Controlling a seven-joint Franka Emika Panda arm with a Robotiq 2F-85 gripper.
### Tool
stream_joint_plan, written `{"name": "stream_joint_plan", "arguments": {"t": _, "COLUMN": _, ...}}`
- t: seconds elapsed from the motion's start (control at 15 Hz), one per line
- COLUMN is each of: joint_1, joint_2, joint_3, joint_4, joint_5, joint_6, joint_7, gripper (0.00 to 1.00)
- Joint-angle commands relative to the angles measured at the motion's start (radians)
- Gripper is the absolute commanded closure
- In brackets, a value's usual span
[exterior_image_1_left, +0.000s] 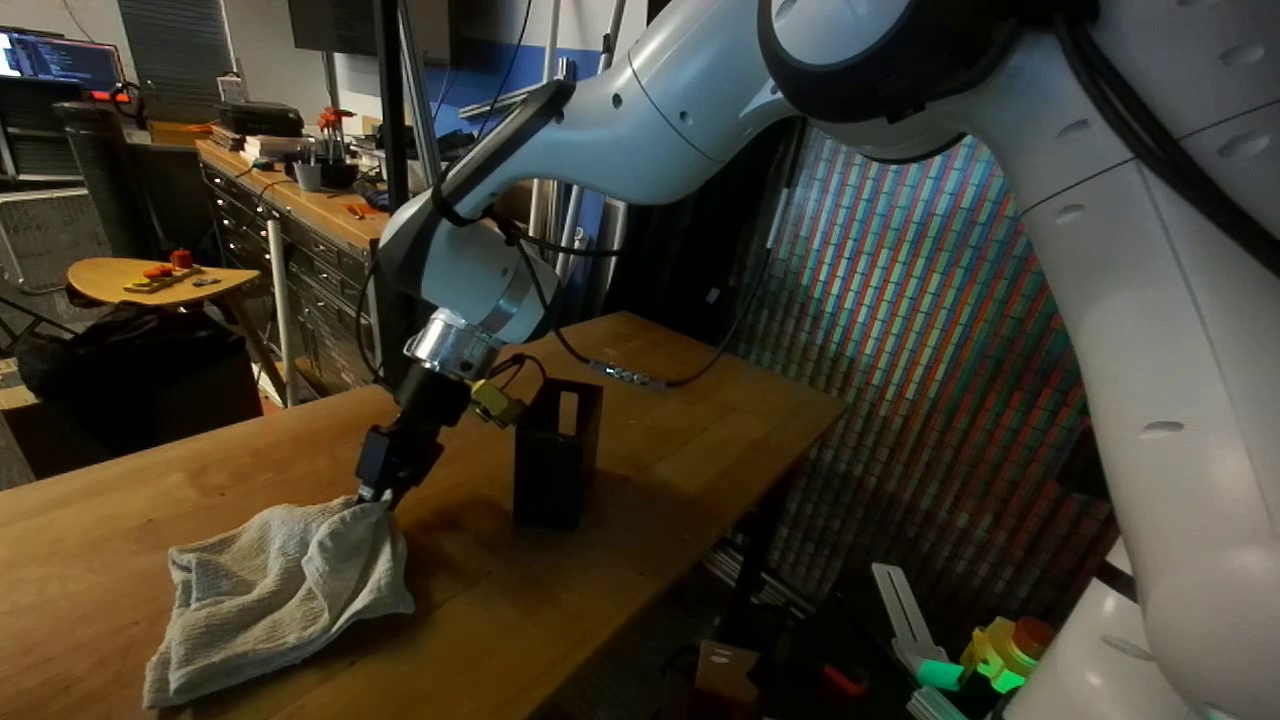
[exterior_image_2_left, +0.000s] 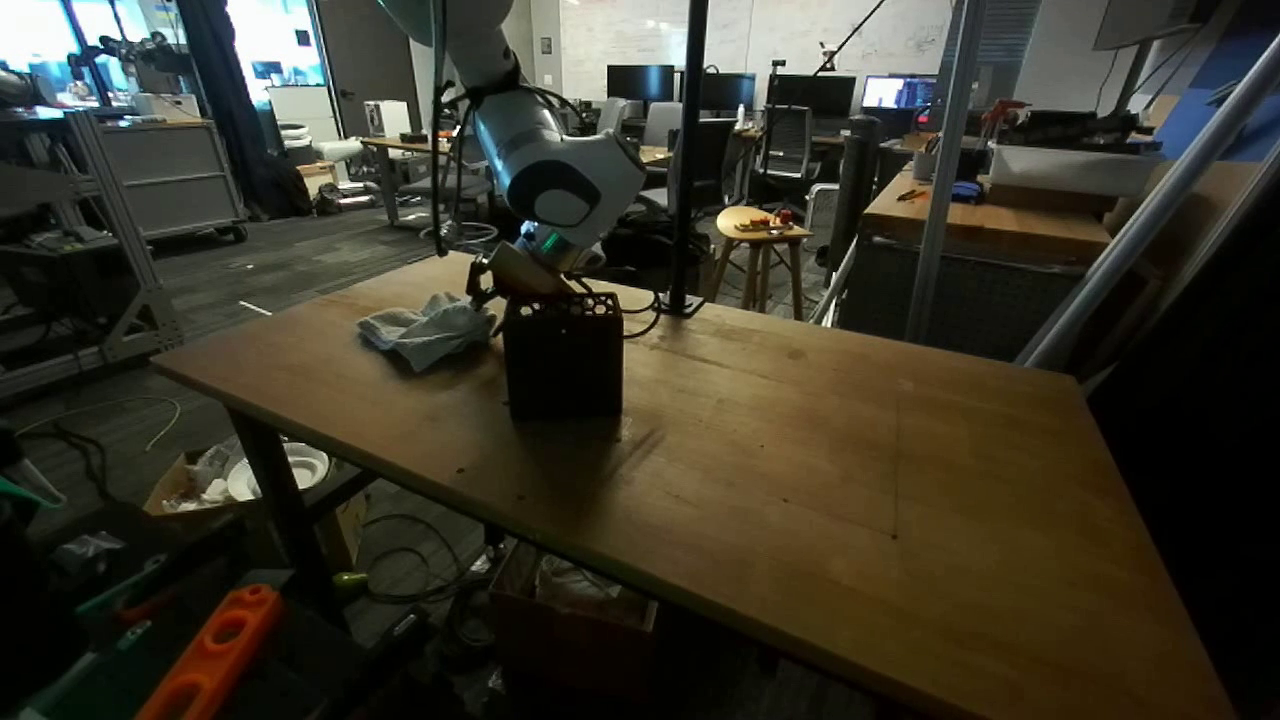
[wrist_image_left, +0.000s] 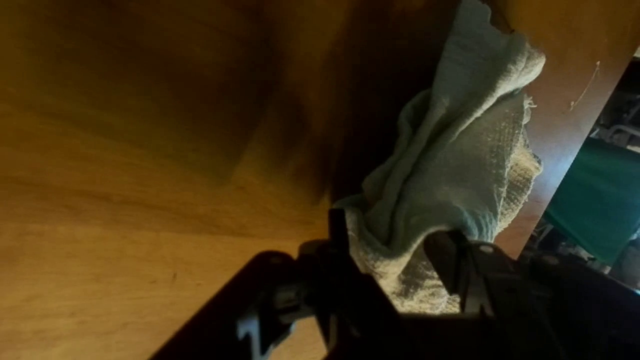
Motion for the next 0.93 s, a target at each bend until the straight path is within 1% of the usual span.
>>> {"name": "stream_joint_plan", "arguments": {"t": 0.0, "joint_1": 0.041, "joint_2": -0.072, "joint_3": -0.031, "joint_4": 0.004, "joint_5": -0.104, "joint_6": -0.031, "joint_7": 0.023, "gripper": 0.24}}
{"name": "stream_joint_plan", "arguments": {"t": 0.07, "joint_1": 0.054, "joint_2": -0.095, "joint_3": -0.037, "joint_4": 0.007, "joint_5": -0.156, "joint_6": -0.030, "joint_7": 0.036, "gripper": 0.16}}
{"name": "stream_joint_plan", "arguments": {"t": 0.2, "joint_1": 0.073, "joint_2": -0.149, "joint_3": -0.043, "joint_4": 0.018, "joint_5": -0.261, "joint_6": -0.036, "joint_7": 0.065, "gripper": 0.02}}
{"name": "stream_joint_plan", "arguments": {"t": 0.27, "joint_1": 0.085, "joint_2": -0.173, "joint_3": -0.047, "joint_4": 0.028, "joint_5": -0.309, "joint_6": -0.037, "joint_7": 0.075, "gripper": 0.00}}
{"name": "stream_joint_plan", "arguments": {"t": 0.47, "joint_1": 0.110, "joint_2": -0.230, "joint_3": -0.044, "joint_4": 0.057, "joint_5": -0.404, "joint_6": -0.040, "joint_7": 0.089, "gripper": 0.00}}
{"name": "stream_joint_plan", "arguments": {"t": 0.6, "joint_1": 0.125, "joint_2": -0.253, "joint_3": -0.034, "joint_4": 0.068, "joint_5": -0.431, "joint_6": -0.035, "joint_7": 0.087, "gripper": 0.00}}
{"name": "stream_joint_plan", "arguments": {"t": 0.87, "joint_1": 0.163, "joint_2": -0.246, "joint_3": -0.017, "joint_4": 0.086, "joint_5": -0.452, "joint_6": -0.025, "joint_7": 0.073, "gripper": 0.00}}
